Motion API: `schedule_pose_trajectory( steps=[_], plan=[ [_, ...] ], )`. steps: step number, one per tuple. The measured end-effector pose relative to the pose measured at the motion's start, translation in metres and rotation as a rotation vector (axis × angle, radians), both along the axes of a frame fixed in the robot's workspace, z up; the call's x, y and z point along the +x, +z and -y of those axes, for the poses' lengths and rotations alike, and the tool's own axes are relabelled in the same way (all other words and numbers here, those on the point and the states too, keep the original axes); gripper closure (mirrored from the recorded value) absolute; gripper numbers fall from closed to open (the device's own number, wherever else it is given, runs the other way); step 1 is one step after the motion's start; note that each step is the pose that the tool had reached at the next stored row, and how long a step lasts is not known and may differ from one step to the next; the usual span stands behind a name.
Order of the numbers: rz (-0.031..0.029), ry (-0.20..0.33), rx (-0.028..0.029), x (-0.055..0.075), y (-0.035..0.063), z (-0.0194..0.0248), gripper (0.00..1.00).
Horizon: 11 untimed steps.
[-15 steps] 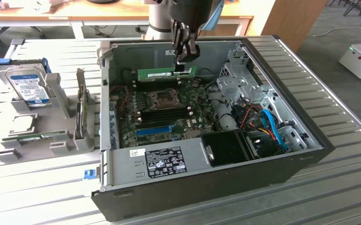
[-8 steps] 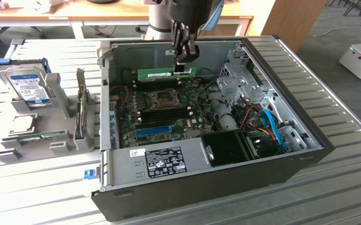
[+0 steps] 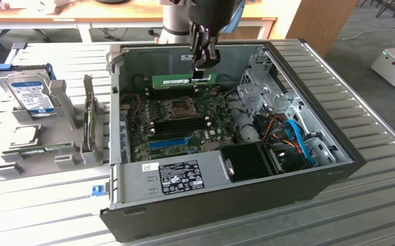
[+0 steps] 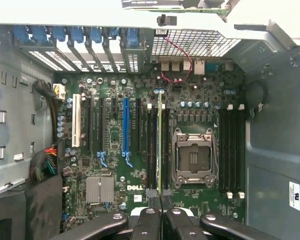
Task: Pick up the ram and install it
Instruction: 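Pick up the ram and move it above insertion slot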
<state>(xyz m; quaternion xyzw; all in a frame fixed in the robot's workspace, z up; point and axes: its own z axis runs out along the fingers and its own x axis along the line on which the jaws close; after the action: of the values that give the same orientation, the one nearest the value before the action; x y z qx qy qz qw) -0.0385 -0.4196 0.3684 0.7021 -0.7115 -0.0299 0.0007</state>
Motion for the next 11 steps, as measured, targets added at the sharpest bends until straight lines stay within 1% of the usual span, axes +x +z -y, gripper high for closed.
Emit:
schedule_pose_trajectory(
  steps=[3, 7, 11],
  plan=[
    [0.0, 0.0, 0.0, 0.0, -0.0001, 0.0, 0.88],
    [0.0, 0.0, 0.0001, 0.0, -0.0037, 0.0, 0.88],
    [0.0, 0.0, 0.0, 0.0, -0.0053, 0.0, 0.88]
  ],
)
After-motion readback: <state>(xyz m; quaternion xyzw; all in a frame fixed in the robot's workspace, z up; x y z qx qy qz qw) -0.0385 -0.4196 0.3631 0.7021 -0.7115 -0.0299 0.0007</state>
